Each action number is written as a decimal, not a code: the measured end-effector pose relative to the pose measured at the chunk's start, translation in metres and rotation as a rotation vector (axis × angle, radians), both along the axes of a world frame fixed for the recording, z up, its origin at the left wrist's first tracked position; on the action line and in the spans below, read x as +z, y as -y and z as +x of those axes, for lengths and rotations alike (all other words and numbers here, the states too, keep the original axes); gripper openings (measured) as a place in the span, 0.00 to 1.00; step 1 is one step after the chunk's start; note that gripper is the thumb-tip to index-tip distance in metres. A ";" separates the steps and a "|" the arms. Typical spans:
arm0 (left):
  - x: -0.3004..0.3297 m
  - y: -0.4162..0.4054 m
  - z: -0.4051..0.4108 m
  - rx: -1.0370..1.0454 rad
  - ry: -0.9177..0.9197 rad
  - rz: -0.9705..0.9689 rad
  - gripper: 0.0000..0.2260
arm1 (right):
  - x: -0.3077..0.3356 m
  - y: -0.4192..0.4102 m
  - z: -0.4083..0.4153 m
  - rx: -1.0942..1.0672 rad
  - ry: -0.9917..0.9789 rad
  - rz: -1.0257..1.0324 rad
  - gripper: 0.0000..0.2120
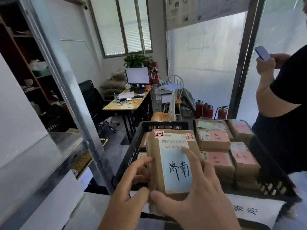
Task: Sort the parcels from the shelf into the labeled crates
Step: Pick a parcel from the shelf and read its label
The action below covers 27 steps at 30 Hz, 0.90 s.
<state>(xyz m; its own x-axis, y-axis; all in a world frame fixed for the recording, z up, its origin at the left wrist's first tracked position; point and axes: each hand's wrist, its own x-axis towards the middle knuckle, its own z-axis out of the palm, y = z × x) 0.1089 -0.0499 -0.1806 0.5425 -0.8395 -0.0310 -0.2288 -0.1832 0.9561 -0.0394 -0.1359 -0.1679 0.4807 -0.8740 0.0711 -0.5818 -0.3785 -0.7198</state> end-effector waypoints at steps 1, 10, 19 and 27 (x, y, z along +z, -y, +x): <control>0.000 0.009 0.008 0.001 -0.019 0.018 0.35 | -0.001 0.010 0.008 0.004 -0.010 0.004 0.57; -0.005 0.062 0.109 0.141 0.030 -0.039 0.31 | -0.025 0.055 0.108 0.081 -0.157 -0.034 0.49; -0.003 0.106 0.175 0.276 0.161 -0.222 0.23 | -0.066 0.091 0.195 0.118 -0.216 0.084 0.47; -0.026 0.145 0.198 0.336 0.082 -0.150 0.26 | -0.075 0.220 0.258 -0.053 -0.239 -0.025 0.48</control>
<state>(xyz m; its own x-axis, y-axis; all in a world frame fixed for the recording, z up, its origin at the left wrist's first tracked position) 0.3066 -0.1947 -0.2065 0.7842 -0.6058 0.1342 -0.2569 -0.1201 0.9589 0.2187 -0.3555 -0.2426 0.4398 -0.8980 -0.0168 -0.7541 -0.3590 -0.5500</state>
